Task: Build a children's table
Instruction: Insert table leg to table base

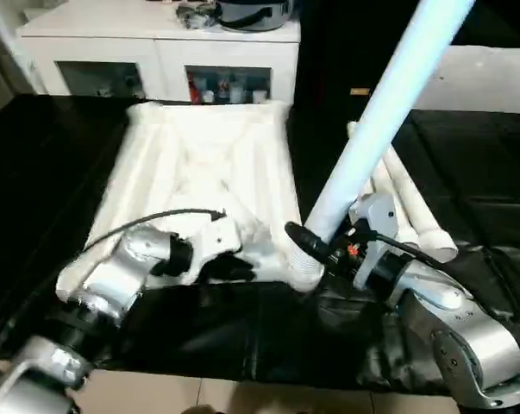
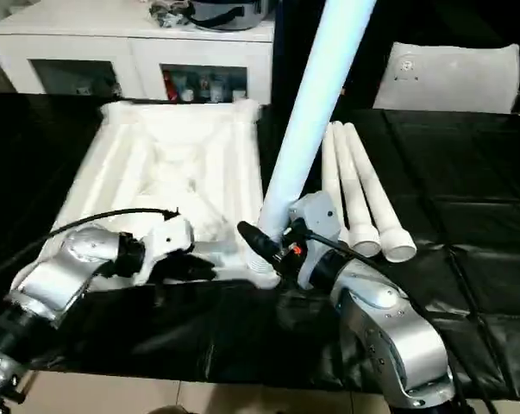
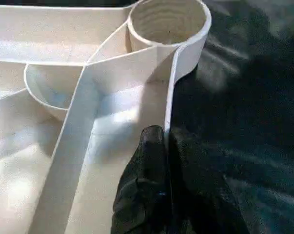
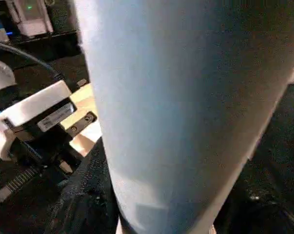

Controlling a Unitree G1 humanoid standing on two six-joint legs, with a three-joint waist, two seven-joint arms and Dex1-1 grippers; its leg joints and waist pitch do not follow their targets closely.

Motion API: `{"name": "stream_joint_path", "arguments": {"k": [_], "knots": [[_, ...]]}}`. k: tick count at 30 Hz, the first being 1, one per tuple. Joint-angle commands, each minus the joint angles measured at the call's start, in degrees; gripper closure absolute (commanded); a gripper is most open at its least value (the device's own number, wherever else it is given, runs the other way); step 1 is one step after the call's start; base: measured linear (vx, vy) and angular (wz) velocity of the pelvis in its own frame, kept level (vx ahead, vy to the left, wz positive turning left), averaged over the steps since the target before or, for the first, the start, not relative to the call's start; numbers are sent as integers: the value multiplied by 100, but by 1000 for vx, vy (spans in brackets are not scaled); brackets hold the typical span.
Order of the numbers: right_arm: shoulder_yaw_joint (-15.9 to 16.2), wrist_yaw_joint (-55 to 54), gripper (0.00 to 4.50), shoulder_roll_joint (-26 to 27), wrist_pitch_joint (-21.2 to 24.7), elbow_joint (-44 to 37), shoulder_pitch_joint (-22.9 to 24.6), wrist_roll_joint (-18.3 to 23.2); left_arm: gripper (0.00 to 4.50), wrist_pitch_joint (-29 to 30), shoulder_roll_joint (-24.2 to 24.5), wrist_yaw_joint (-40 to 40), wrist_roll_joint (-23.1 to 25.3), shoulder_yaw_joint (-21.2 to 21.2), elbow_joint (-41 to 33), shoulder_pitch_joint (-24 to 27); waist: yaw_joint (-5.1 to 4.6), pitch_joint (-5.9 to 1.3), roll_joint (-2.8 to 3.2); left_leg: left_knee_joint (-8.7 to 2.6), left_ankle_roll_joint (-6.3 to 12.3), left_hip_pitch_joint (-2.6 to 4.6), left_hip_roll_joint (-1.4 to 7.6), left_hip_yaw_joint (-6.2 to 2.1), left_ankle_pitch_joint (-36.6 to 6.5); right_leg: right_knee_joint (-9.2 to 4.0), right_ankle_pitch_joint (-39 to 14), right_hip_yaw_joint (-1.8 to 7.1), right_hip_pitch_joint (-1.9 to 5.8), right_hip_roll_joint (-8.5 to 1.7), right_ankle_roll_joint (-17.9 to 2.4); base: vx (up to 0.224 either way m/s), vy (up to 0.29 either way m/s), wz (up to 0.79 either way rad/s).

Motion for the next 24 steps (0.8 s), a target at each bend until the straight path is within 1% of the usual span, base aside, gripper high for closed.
{"name": "stream_joint_path", "arguments": {"k": [1, 2, 3, 4, 5, 6, 7, 8, 9, 10, 11, 12, 13, 14, 15, 16, 17, 18, 19, 20, 21, 23, 24], "knots": [[-27, -22, 260, 42, -76, 53, -146, -35, 450, 379, 36, 474, 22, 254, -149, 226, 65, -357, -14, -397, 253, -41, 568, -252, -852, -527, -1942, 483, 276, -809, -490, 0, 0, 0], [-16, -39, 260, 79, -109, 107, -183, -28, 450, 544, 22, 582, 94, 293, -399, 384, 57, -360, -19, -380, 314, -39, 547, -230, -759, -529, -1867, 482, 274, -793, -536, 0, 0, 0], [-12, -40, 260, 82, -122, 124, -191, -31, 450, 569, 19, 586, 99, 296, -465, 420, 45, -367, -20, -378, 315, -55, 555, -241, -704, -495, -1783, 481, 297, -799, -565, 0, 0, 0], [-20, -29, 260, 86, -157, 187, -218, -32, 450, 561, -17, 578, 59, 300, -635, 503, 46, -361, -39, -373, 364, -55, 542, -223, -642, -511, -1781, 475, 281, -778, -545, 0, 0, 0], [-25, -24, 260, 92, -181, 233, -232, -40, 450, 469, -28, 547, 44, 275, -667, 522, 50, -358, -20, -368, 395, -49, 538, -216, -609, -520, -1792, 475, 273, -772, -538, 0, 0, 0], [-23, -19, 260, 115, -244, 335, -248, -69, 450, 228, -40, 472, 23, 214, -711, 566, 61, -357, -34, -369, 412, -49, 536, -221, -614, -526, -1819, 469, 269, -767, -523, 0, 0, 0], [-8, -25, 260, 123, -278, 376, -247, -101, 450, 192, -42, 473, 33, 193, -710, 589, 58, -358, -30, -370, 423, -58, 531, -219, -624, -527, -1837, 468, 271, -767, -508, 0, 0, 0], [0, -26, 260, 128, -304, 410, -249, -125, 450, 170, -34, 500, 75, 160, -730, 608, 70, -355, 3, -372, 409, -29, 544, -217, -692, -547, -1899, 467, 247, -763, -483, 0, 0, 0], [-19, -30, 260, 139, -317, 460, -278, -137, 450, 119, -8, 529, 169, 80, -787, 622, 97, -351, -2, -391, 382, -8, 567, -224, -778, -540, -1908, 473, 235, -756, -472, 0, 0, 0], [-27, -40, 260, 145, -319, 478, -297, -144, 450, 130, -12, 563, 194, 76, -794, 614, 103, -350, -13, -395, 373, -6, 569, -223, -801, -540, -1916, 476, 239, -760, -469, 0, 0, 0], [-34, -65, 260, 154, -328, 502, -325, -166, 450, 219, -51, 677, 219, 117, -776, 583, 110, -351, 0, -397, 347, 1, 575, -225, -819, -525, -1905, 477, 239, -758, -482, 0, 0, 0], [-34, -109, 260, 167, -349, 536, -361, -213, 450, 391, -99, 774, 191, 192, -764, 548, 122, -349, 0, -399, 319, 12, 576, -219, -856, -535, -1911, 481, 233, -768, -489, 0, 0, 0], [-58, -176, 260, 186, -357, 580, -406, -252, 405, 552, -88, 718, 126, 234, -773, 511, 122, -347, -1, -404, 280, 9, 579, -221, -877, -527, -1926, 487, 236, -775, -502, 0, 0, 0], [-69, -184, 260, 189, -352, 588, -415, -249, 394, 537, -77, 715, 137, 233, -766, 503, 123, -344, -45, -409, 279, 5, 569, -220, -876, -533, -1959, 481, 240, -773, -500, 0, 0, 0], [-83, -192, 260, 191, -345, 599, -426, -243, 394, 508, -63, 720, 162, 229, -753, 491, 127, -333, -27, -409, 275, 0, 555, -225, -925, -544, -2089, 477, 245, -781, -466, 0, 0, 0], [-83, -188, 260, 191, -362, 624, -436, -239, 394, 489, -59, 733, 179, 237, -739, 491, 124, -330, -44, -407, 275, -7, 544, -219, -946, -569, -2243, 473, 248, -785, -384, 0, 0, 0], [-80, -194, 260, 196, -402, 661, -446, -262, 391, 532, -61, 726, 164, 250, -728, 495, 123, -329, -54, -401, 274, -4, 535, -215, -944, -574, -2316, 474, 244, -786, -351, 195, -2, -1], [-77, -198, 260, 217, -468, 724, -469, -294, 371, 574, -34, 706, 175, 242, -714, 506, 138, -334, -27, -391, 280, -2, 523, -210, -895, -589, -2387, 477, 240, -795, -300, 0, 0, 0], [-97, -226, 260, 253, -520, 769, -492, -319, 359, 515, -16, 750, 231, 227, -679, 503, 138, -340, -9, -393, 282, -10, 527, -214, -870, -593, -2345, 472, 225, -777, -281, 0, 0, 0], [-96, -211, 260, 262, -541, 795, -513, -327, 359, 472, -4, 788, 276, 216, -640, 492, 132, -342, -10, -401, 284, -4, 539, -228, -886, -586, -2291, 465, 231, -769, -294, -205, 1, 1], [-84, -201, 260, 259, -566, 804, -523, -347, 359, 461, 3, 784, 279, 216, -620, 486, 138, -348, 23, -401, 284, 5, 548, -231, -891, -580, -2225, 466, 223, -766, -306, 0, 0, 0], [-66, -191, 260, 256, -592, 812, -533, -373, 359, 482, 11, 778, 265, 216, -612, 480, 125, -358, 7, -414, 272, 0, 576, -247, -899, -532, -1962, 475, 235, -761, -381, 0, 0, 0], [-70, -285, 260, 261, -657, 816, -521, -438, 359, 441, -5, 772, 230, 233, -539, 413, 126, -360, 46, -416, 267, -4, 578, -248, -922, -521, -1797, 478, 236, -766, -462, 0, 0, 0]]}}
